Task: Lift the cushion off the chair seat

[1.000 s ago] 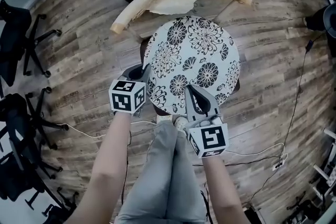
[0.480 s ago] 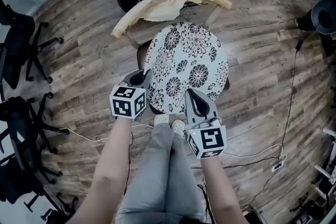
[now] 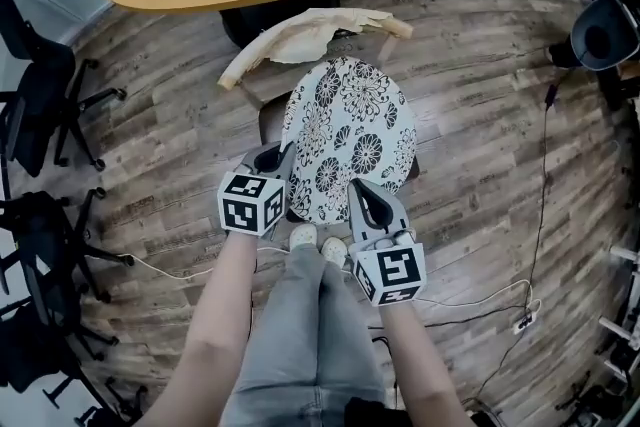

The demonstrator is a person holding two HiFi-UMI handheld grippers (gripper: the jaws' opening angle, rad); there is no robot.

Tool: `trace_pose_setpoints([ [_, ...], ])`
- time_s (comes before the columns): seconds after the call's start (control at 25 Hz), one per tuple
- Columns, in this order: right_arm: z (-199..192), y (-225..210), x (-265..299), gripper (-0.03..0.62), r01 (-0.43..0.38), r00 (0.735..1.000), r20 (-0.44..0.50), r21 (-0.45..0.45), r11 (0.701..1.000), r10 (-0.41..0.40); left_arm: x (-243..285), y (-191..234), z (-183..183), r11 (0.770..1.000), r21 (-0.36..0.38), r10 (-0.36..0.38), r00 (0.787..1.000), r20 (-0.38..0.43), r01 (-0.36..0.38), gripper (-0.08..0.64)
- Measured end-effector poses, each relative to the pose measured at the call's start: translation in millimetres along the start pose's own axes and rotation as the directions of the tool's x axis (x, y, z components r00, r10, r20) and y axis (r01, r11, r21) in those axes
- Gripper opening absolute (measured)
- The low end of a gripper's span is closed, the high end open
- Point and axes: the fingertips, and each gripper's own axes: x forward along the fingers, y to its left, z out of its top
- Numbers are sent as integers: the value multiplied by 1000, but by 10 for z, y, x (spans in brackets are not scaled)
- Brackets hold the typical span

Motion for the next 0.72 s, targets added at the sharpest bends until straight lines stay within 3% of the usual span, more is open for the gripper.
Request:
trace_pose_setpoints([
  [0.44, 475, 7, -323, 26, -1, 1000, 20, -29, 1000, 2, -283, -432, 302, 1000, 7, -7, 999, 37, 7, 14],
  [0.72, 905, -75, -475, 26, 2, 998, 62, -93, 996, 4, -471, -784, 580, 999, 29, -42, 996, 83, 40, 14],
])
